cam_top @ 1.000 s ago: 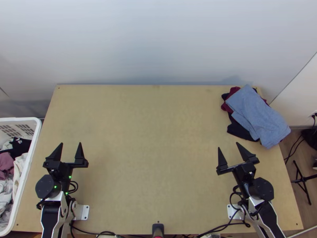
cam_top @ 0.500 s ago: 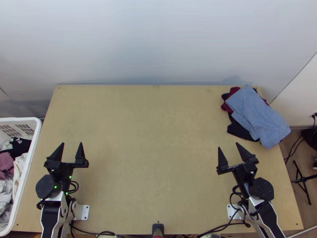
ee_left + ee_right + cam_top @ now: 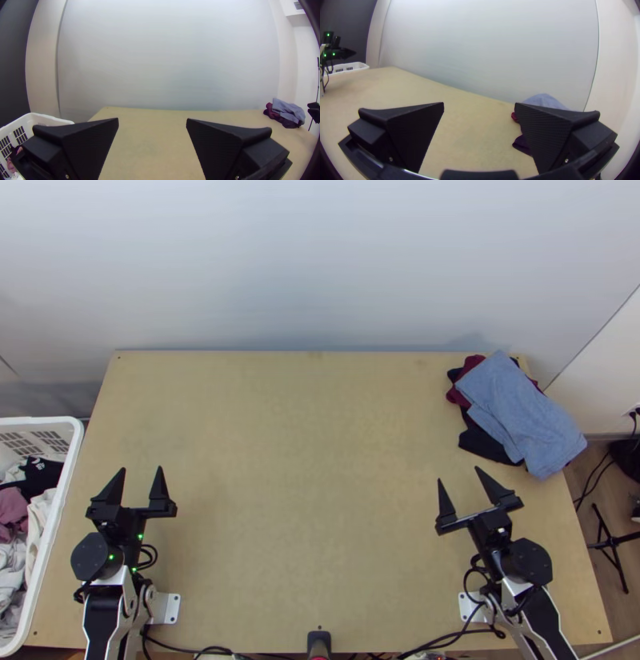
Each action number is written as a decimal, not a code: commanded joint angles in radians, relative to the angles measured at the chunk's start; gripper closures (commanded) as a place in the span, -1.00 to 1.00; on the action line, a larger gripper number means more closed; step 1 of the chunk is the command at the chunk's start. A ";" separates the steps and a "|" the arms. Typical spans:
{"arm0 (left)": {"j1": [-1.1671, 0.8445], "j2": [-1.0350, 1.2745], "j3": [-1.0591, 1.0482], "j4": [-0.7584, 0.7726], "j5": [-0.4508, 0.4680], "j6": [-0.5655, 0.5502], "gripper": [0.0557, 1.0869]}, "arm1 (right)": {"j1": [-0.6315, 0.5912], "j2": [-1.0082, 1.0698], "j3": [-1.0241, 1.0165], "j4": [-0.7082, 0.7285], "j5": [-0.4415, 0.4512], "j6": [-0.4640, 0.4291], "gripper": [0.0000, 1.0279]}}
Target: Fold the t-shirt
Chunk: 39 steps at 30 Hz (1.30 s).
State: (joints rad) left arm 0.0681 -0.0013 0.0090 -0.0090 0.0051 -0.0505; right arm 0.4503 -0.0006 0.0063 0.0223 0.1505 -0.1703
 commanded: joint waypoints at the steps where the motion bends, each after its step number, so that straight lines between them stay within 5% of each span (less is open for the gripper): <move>1: -0.019 0.001 0.040 -0.049 0.022 0.069 -0.92 | 0.022 -0.006 0.052 0.050 0.011 -0.132 -0.91; 7: -0.042 0.050 0.117 -0.098 0.024 0.127 -0.92 | 0.027 0.021 0.098 0.007 0.023 -0.092 -0.91; 14: 0.062 0.394 0.272 0.106 0.024 0.190 -0.92 | 0.007 0.231 0.271 -0.038 0.021 -0.081 -0.91; 19: 0.179 0.621 0.520 -0.013 0.013 0.198 -0.92 | -0.015 0.487 0.505 -0.131 0.021 -0.055 -0.91; 24: 0.424 0.728 0.692 -0.227 0.010 0.278 -0.92 | -0.079 0.689 0.692 -0.254 0.000 0.009 -0.91; 32: 0.958 1.064 0.727 -0.247 0.015 0.538 -0.90 | -0.117 0.990 1.034 -0.450 0.087 0.123 -0.91; 39: 1.193 1.411 0.855 -0.158 0.009 0.669 -0.90 | -0.147 1.146 1.279 -0.587 0.121 0.210 -0.91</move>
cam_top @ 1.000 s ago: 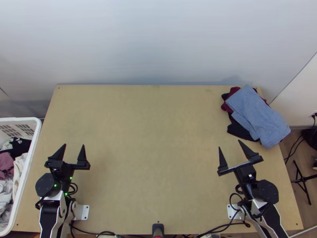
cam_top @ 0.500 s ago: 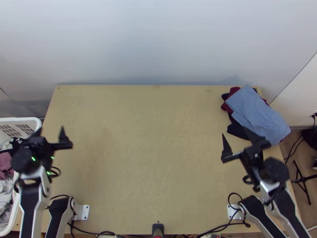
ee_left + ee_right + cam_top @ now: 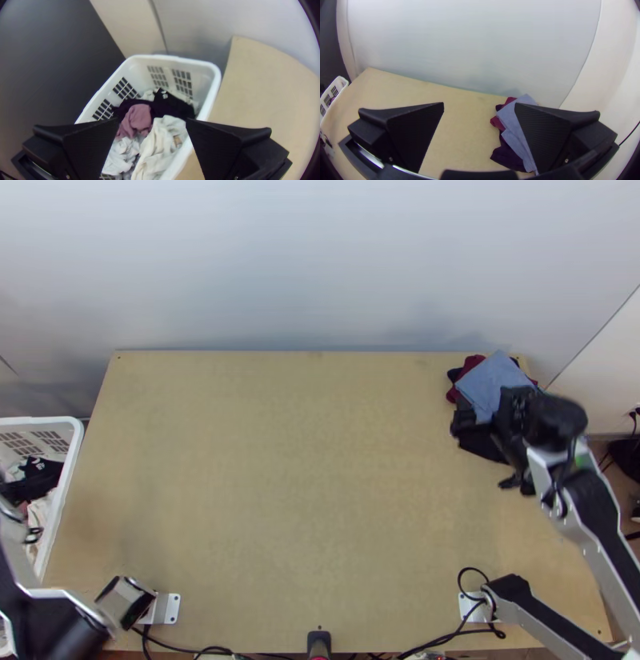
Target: Fold the t-shirt
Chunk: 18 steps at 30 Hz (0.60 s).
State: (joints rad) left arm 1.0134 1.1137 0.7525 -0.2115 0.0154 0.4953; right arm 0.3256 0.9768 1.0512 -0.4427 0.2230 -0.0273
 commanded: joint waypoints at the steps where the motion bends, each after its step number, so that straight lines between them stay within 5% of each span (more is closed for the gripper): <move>1: 0.260 0.333 0.125 0.081 -0.009 0.135 -0.90 | -0.022 0.183 0.263 -0.143 0.050 0.078 -0.91; 8: 0.274 0.614 0.197 0.308 -0.167 0.325 -0.90 | -0.011 0.189 0.336 -0.197 0.041 0.106 -0.87; 18: 0.255 0.926 0.439 0.169 -0.252 0.348 -0.90 | -0.020 0.154 0.326 -0.192 0.006 0.119 -0.87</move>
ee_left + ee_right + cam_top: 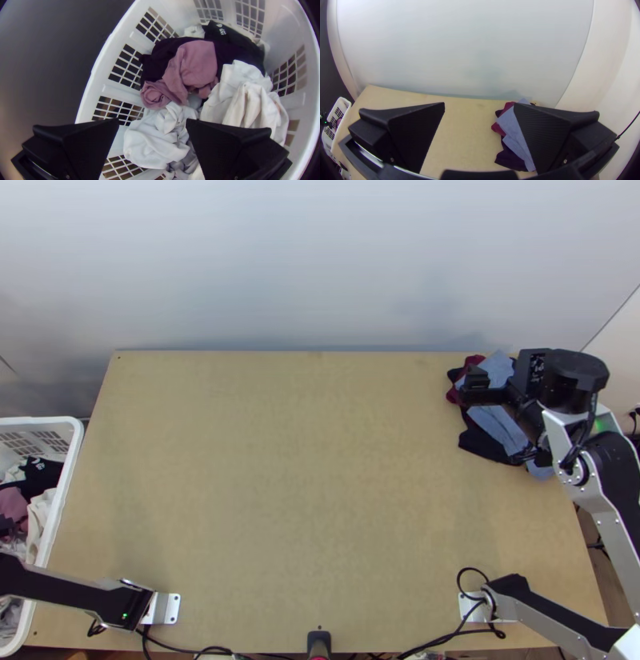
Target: Fold the t-shirt
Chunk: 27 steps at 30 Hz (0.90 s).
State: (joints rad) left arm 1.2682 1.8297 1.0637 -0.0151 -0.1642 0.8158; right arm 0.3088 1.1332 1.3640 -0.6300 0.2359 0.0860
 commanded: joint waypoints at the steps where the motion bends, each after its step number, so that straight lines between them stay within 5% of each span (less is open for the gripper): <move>1: -0.001 0.241 0.139 -0.028 -0.078 0.026 -0.90 | -0.002 -0.003 0.014 -0.005 -0.006 0.004 -0.87; 17: -0.089 0.491 0.317 -0.051 -0.098 -0.158 -0.89 | 0.018 0.076 0.106 0.000 -0.006 -0.019 -0.87; 27: -0.104 0.545 0.386 0.000 -0.098 -0.207 -0.50 | 0.032 0.102 0.126 0.001 -0.004 -0.031 -0.87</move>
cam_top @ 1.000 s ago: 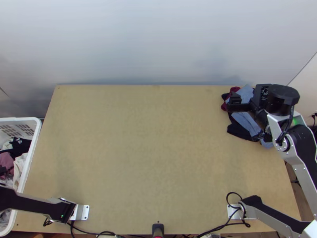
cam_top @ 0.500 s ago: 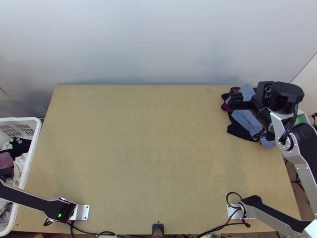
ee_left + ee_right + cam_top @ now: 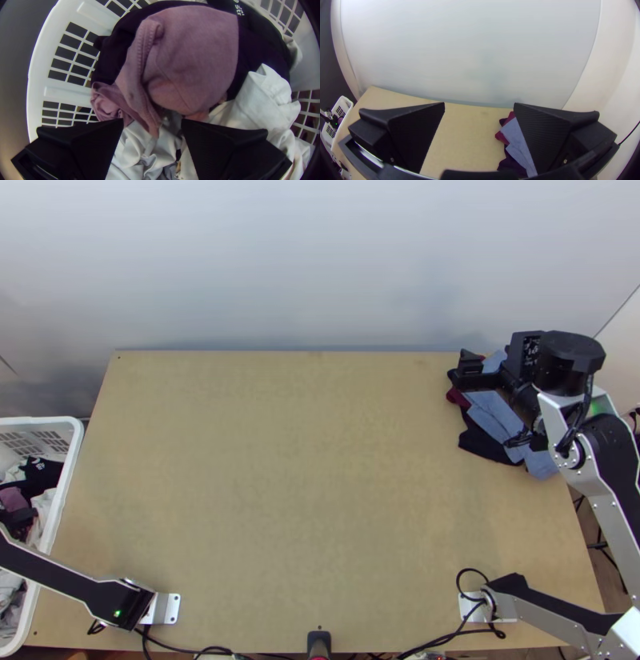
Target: Fold the t-shirt
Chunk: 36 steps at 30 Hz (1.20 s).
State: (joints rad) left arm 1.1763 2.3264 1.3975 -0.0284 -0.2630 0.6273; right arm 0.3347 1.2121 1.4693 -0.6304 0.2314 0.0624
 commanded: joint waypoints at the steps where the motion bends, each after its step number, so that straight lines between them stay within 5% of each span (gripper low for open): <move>1: -0.012 0.054 0.058 0.013 0.001 -0.017 -0.47 | 0.006 0.024 0.022 0.001 0.000 -0.009 -0.87; 8: -0.007 0.096 0.083 0.044 0.001 -0.003 -0.11 | 0.006 0.027 0.017 0.001 0.000 -0.009 -0.87; 31: 0.063 0.070 0.069 0.042 0.015 0.064 -0.05 | 0.007 0.037 0.013 0.001 -0.001 -0.006 -0.87; 36: 0.062 0.085 0.069 0.045 0.025 0.066 0.56 | 0.007 0.037 0.014 0.001 -0.001 -0.007 -0.87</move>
State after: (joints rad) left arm 1.2327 2.4020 1.4734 0.0147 -0.2474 0.6891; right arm 0.3420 1.2488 1.4818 -0.6292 0.2287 0.0555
